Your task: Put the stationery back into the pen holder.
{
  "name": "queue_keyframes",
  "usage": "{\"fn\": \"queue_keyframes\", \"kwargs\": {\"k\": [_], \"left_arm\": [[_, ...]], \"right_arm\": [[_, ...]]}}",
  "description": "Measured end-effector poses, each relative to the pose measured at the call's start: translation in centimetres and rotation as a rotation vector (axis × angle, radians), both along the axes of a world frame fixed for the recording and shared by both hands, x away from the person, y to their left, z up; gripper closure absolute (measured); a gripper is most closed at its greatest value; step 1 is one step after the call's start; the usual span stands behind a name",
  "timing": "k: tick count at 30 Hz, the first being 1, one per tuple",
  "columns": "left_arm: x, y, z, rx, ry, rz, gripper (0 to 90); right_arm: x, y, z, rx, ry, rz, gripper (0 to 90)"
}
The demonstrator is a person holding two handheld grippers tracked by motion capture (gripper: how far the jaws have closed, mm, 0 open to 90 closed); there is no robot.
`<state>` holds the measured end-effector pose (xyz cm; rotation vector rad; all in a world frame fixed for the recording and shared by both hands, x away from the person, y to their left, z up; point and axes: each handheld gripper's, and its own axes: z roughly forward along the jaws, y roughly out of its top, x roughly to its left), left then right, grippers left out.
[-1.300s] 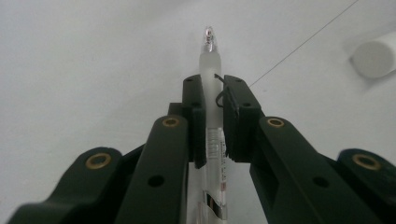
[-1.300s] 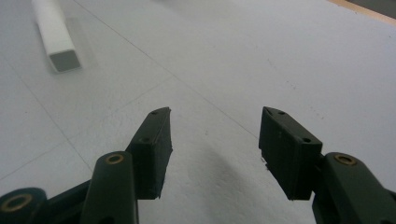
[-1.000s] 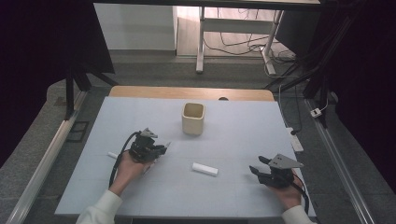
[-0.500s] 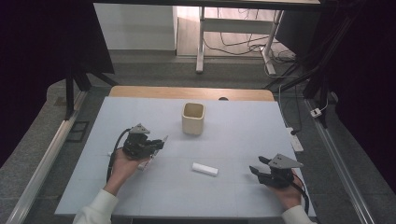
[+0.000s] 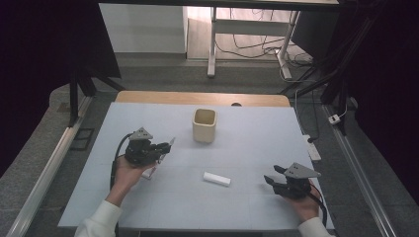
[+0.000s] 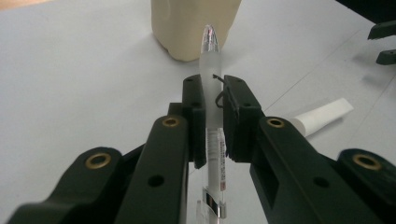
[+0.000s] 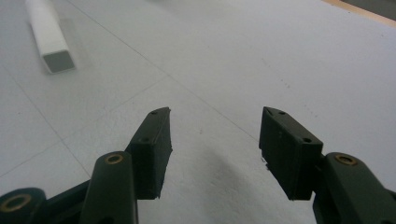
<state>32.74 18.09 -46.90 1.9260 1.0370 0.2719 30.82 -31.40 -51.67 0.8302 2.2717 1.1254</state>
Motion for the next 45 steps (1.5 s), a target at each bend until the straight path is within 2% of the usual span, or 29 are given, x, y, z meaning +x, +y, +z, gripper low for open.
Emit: {"fn": "queue_keyframes", "kwargs": {"k": [13, 26, 34, 42, 45], "left_arm": [[-0.5, 0.5, 0.9, -0.033, -0.069, 0.003, 79.1], [-0.3, 0.5, 1.2, -0.050, -0.101, 0.004, 79.1], [0.2, -0.2, 1.0, -0.045, -0.107, 0.005, 79.1], [1.0, -1.1, 1.5, -0.064, -0.127, -0.002, 79.0], [1.5, -1.4, 1.8, -0.055, -0.135, -0.004, 79.0]], "right_arm": [[0.0, 0.0, 0.0, -0.006, -0.001, 0.000, 43.3], [0.0, 0.0, -0.1, -0.005, 0.001, -0.005, 43.2], [0.0, -0.1, 0.0, -0.007, -0.001, -0.007, 43.2], [0.0, -0.1, -0.1, 0.000, 0.000, -0.007, 43.1], [0.0, -0.2, -0.1, 0.000, 0.000, -0.009, 43.1]]}}
